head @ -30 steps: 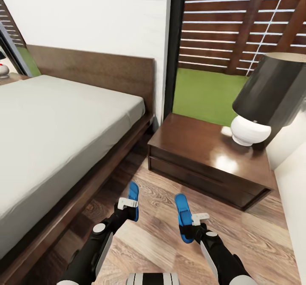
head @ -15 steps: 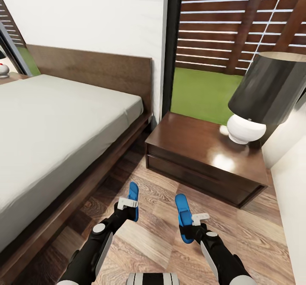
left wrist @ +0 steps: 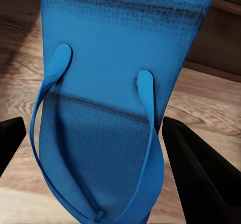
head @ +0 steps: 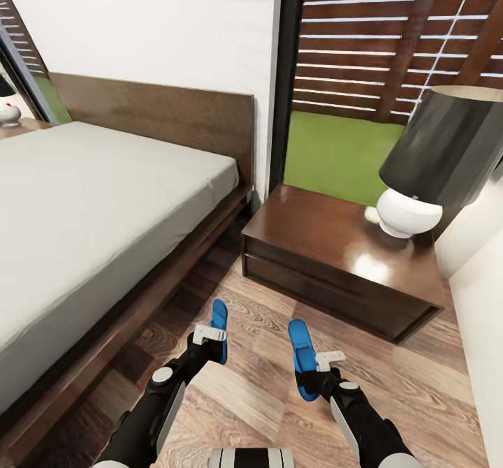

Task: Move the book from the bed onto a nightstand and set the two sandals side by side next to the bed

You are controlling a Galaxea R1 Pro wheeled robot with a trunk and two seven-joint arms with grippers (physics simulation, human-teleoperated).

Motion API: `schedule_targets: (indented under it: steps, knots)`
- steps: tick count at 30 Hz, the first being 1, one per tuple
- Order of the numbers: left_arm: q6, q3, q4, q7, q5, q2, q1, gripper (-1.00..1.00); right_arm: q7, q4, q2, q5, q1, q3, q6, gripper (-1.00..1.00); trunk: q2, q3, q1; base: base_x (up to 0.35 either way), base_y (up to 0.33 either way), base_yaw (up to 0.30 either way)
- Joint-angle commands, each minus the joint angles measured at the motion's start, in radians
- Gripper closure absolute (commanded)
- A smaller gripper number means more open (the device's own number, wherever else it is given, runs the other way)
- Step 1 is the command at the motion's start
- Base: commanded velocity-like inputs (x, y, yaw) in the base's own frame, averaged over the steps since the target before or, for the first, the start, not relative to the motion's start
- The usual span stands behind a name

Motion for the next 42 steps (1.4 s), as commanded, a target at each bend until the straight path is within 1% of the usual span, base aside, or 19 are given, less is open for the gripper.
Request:
schedule_targets:
  steps: [1, 36, 42]
  knots:
    - [0.003, 0.002, -0.002, -0.004, -0.011, 0.0, 0.0, 1.0, 0.003, -0.003, 0.0, 0.007, 0.0, -0.001, 0.007, 1.0, 0.0, -0.001, 0.0, 0.0, 0.0, 0.209]
    - [0.003, 0.002, -0.002, -0.004, -0.011, 0.0, 0.0, 1.0, 0.004, -0.003, -0.001, 0.007, 0.001, -0.001, 0.007, 1.0, 0.0, -0.002, 0.0, 0.0, 0.0, 0.286]
    - [0.003, 0.002, -0.002, -0.004, -0.011, 0.0, 0.0, 1.0, 0.003, -0.003, -0.001, 0.007, 0.0, -0.001, 0.007, 1.0, 0.0, -0.002, 0.0, -0.163, 0.0, 0.076]
